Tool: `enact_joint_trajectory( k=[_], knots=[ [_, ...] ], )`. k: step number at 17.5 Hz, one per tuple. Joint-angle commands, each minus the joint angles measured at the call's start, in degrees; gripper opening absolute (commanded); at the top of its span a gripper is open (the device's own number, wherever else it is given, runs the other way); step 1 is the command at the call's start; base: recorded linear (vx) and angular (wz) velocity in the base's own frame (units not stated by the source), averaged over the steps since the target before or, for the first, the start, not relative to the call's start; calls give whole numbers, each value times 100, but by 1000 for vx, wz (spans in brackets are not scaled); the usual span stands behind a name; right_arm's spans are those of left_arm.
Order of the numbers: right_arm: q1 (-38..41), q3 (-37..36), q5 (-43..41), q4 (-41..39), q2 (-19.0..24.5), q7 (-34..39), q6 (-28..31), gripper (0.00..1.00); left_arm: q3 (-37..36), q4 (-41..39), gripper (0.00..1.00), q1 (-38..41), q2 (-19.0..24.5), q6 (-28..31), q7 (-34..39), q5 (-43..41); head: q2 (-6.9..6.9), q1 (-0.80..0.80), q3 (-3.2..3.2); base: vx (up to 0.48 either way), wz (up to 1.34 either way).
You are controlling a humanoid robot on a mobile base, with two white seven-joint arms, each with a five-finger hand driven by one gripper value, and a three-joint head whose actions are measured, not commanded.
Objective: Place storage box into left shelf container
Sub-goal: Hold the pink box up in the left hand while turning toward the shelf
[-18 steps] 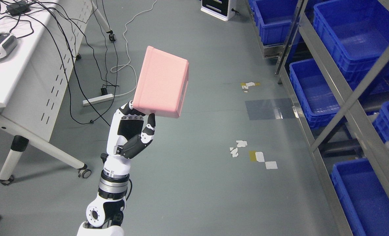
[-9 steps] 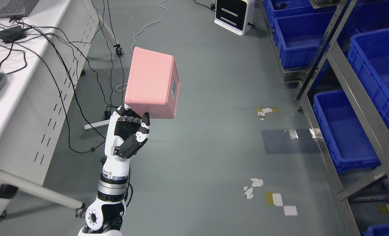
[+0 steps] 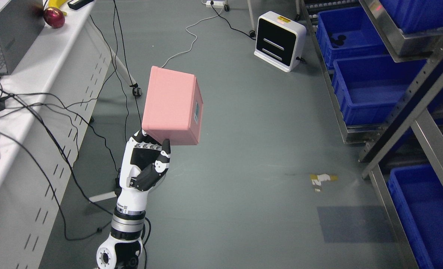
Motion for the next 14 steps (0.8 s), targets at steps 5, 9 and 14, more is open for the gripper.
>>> enact_joint_trajectory(
  k=[5, 9, 14],
  knots=[
    [53, -26, 9, -100, -100, 5, -2, 100, -367, 123, 2, 288, 100, 69, -303, -15, 0, 0, 0, 624, 41],
    [53, -26, 9, -100, -100, 5, -2, 100, -429, 158, 2, 315, 100, 96, -321, -7, 0, 0, 0, 661, -136],
    [53, -26, 9, -100, -100, 5, -2, 100, -490, 378, 2, 341, 100, 114, -330, -15, 0, 0, 0, 399, -850]
  ],
)
